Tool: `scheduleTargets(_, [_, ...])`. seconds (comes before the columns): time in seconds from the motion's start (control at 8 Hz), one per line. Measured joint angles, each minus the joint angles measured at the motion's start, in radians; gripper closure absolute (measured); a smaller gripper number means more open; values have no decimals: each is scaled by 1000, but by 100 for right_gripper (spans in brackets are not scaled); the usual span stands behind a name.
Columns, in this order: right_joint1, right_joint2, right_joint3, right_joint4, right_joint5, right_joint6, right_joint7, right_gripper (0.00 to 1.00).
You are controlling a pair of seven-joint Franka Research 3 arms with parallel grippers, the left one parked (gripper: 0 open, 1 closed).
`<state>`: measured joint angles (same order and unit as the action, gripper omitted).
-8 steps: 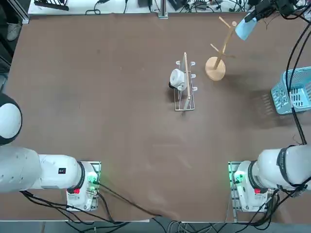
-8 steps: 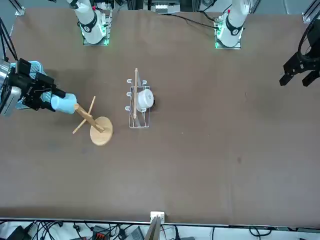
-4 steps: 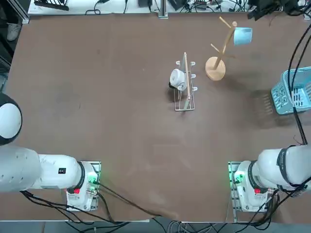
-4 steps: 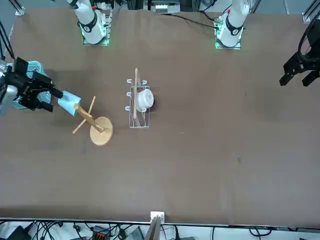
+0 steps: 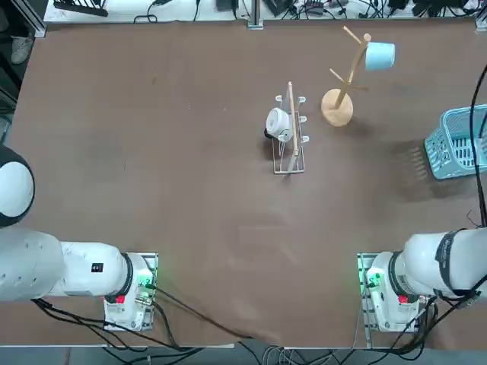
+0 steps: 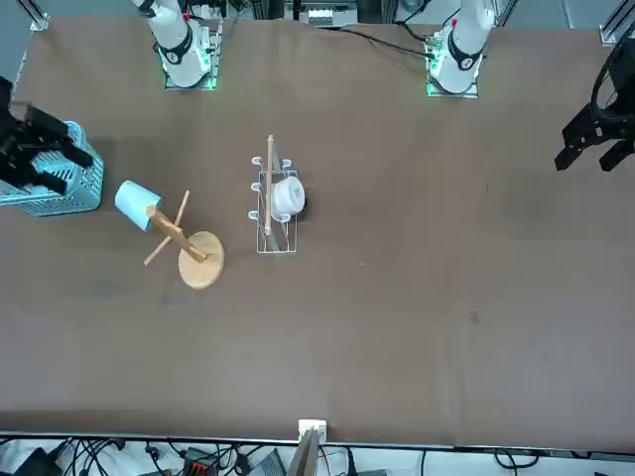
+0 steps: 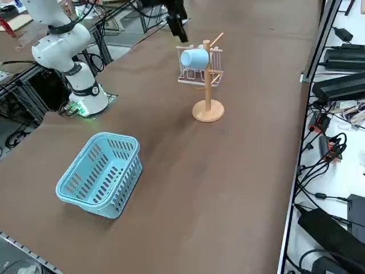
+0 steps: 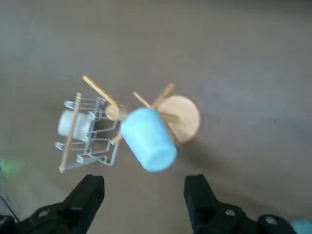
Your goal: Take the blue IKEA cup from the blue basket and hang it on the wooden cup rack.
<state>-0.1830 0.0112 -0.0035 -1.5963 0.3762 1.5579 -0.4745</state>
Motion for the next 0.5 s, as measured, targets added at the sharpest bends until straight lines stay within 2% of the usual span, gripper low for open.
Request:
scheduleTargets(0.25, [0,-2,-1,68,-148,-63,108,0])
scheduleTargets(0.5, [2,-1,4,86,-299,-80,221,0])
